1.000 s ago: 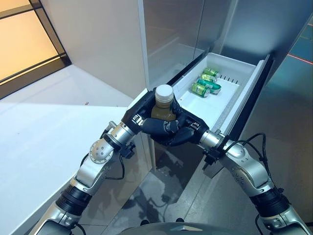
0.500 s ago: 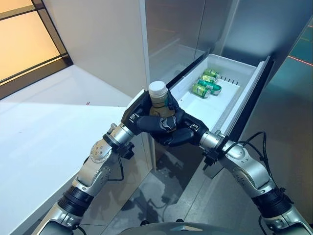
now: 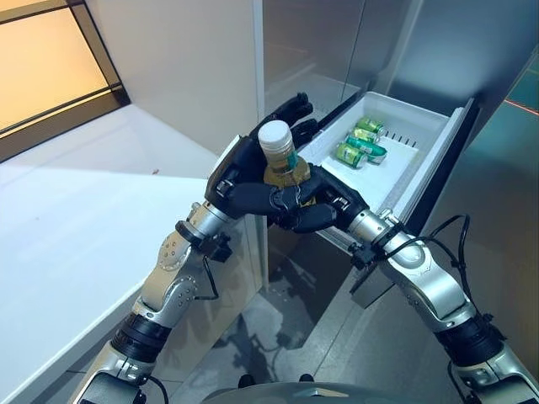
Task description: Put drinks into fridge and close the fridge
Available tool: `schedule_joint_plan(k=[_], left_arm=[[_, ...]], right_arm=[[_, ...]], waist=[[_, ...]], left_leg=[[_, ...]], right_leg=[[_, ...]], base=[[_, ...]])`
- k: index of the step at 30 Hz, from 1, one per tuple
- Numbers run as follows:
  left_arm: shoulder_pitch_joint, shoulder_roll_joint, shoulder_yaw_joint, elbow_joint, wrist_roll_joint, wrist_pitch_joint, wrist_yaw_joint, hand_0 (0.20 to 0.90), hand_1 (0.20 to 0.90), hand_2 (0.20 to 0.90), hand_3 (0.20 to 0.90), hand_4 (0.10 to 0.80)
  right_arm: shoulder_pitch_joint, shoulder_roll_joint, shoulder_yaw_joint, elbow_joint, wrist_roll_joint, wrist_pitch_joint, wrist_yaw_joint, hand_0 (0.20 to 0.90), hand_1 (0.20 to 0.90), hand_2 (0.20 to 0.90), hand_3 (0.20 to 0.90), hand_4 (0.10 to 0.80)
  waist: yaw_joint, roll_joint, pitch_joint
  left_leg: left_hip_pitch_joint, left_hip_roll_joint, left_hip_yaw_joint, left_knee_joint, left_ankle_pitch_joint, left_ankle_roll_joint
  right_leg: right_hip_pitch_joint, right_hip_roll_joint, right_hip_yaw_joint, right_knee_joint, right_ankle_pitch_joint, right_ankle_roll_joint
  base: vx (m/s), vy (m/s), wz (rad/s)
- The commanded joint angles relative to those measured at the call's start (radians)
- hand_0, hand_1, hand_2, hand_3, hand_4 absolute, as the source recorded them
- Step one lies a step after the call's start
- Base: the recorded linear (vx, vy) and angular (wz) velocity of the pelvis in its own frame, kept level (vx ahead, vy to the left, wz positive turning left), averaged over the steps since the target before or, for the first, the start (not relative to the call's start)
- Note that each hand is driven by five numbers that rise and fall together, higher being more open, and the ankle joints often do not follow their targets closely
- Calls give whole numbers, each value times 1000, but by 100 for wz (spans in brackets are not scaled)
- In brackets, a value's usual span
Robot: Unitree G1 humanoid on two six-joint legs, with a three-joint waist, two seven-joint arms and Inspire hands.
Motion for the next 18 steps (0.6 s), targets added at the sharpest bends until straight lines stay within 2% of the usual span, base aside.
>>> schedule_joint_plan(k=[1, 5, 6, 7, 9, 12, 18], left_arm=[[-104, -3, -12, -177, 3, -152, -47, 900, 900, 900, 900, 800], [-91, 20, 20, -159, -29, -102, -45, 900, 900, 900, 900, 800], [-85, 22, 24, -150, -45, -88, -52, 900, 900, 900, 900, 800], [-78, 19, 28, -143, -58, -61, -61, 900, 900, 900, 900, 800], [-64, 24, 27, -134, -88, -33, -61, 900, 900, 900, 900, 800], [-24, 12, 28, -113, -151, 29, -97, 900, 900, 900, 900, 800], [38, 11, 7, -89, -189, 143, -160, 900, 900, 900, 900, 800]], right_arm=[[-282, -8, -237, 125, 9, -101, -261, 300, 300, 300, 200, 100], [-332, -72, -254, 186, -169, -130, -353, 300, 300, 300, 200, 100], [-343, -93, -259, 199, -263, -129, -381, 300, 300, 300, 200, 100], [-361, -132, -259, 222, -363, -130, -436, 300, 300, 300, 200, 100], [-396, -199, -262, 268, -462, -109, -471, 300, 300, 300, 200, 100], [-435, -292, -261, 374, -435, -72, -508, 300, 300, 300, 200, 100], [-485, -375, -230, 553, -414, -66, -547, 300, 300, 300, 200, 100]], waist=[[47, -16, -82], [64, -18, -85], [67, -17, -86], [70, -17, -86], [77, -16, -87], [95, -19, -82], [122, -23, -77]], left_leg=[[13, -19, -15, 2, -96, 16], [10, -20, -32, 2, -94, 13], [10, -20, -35, 2, -93, 12], [10, -21, -40, 2, -93, 14], [9, -22, -48, 2, -92, 15], [8, -21, -61, 2, -88, 14], [4, -20, -74, 2, -80, 9]], right_leg=[[-9, 7, -16, 40, -33, 27], [-7, 5, -28, 45, -38, 25], [-7, 5, -30, 47, -40, 25], [-6, 5, -30, 51, -43, 23], [-6, 6, -28, 56, -47, 23], [-3, 3, -38, 65, -54, 20], [4, -3, -67, 69, -58, 20]], base=[[21, 4, 11], [26, 7, 16], [33, 15, 24], [34, 19, 20], [32, 20, 10], [41, 11, 20], [44, -10, 16]])
